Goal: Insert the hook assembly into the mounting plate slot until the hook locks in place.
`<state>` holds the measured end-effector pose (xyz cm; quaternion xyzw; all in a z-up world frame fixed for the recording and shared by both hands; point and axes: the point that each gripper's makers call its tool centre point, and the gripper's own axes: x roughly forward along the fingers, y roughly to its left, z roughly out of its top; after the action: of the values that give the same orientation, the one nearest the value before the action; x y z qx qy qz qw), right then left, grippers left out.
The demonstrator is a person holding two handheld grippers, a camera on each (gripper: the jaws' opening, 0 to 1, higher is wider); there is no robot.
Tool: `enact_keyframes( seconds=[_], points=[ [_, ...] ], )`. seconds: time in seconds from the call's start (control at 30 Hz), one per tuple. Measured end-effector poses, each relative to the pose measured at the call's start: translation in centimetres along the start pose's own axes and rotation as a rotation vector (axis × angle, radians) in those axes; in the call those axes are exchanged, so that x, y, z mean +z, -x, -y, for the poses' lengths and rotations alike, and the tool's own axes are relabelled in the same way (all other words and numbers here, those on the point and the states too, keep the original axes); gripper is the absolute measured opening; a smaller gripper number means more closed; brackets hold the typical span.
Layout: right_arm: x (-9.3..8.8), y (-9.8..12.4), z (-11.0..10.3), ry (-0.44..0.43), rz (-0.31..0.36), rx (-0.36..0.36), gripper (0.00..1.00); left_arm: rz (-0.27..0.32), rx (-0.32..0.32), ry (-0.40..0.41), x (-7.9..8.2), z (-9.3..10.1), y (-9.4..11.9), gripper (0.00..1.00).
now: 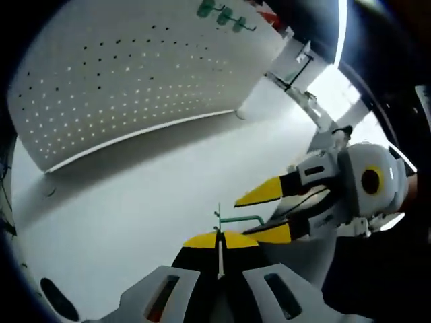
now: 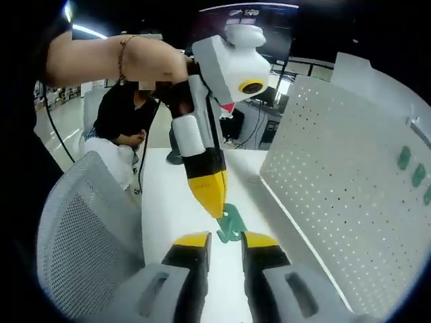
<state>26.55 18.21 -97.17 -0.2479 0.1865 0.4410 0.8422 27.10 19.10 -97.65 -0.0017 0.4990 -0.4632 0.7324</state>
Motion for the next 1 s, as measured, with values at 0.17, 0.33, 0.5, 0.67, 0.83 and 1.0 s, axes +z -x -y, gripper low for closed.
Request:
enact_keyframes(
  seconds=[0.17, 0.33, 0.5, 0.67, 0.83, 1.0],
  points=[
    [-0.24, -0.24, -0.04, -0.025, -0.002, -0.005, 0.14, -0.013, -0.015, 0.008, -0.38, 0.34, -0.24, 0.01],
    [-0.11, -0.37, -0.13, -0.010, 0.004, 0.000, 0.10, -0.018, -0.035, 0.033, -0.55, 0.68, -0.56, 0.01],
    [-0.11, -0.47, -0.28, 0.004, 0.007, 0.009, 0.07, -0.029, -0.044, 0.040, -0.54, 0.72, -0.63, 0.01],
    [-0.23, -0.54, -0.37, 0.018, 0.007, 0.012, 0.05, -0.036, -0.051, 0.046, -0.63, 0.66, -0.69, 0.01],
    [-0.44, -0.68, -0.48, 0.034, -0.002, 0.017, 0.05, -0.040, -0.055, 0.048, -0.74, 0.49, -0.79, 0.01],
    [-0.41, -0.64, -0.41, 0.043, -0.002, 0.009, 0.03, -0.024, -0.079, 0.081, -0.74, 0.44, -0.86, 0.01]
  ],
)
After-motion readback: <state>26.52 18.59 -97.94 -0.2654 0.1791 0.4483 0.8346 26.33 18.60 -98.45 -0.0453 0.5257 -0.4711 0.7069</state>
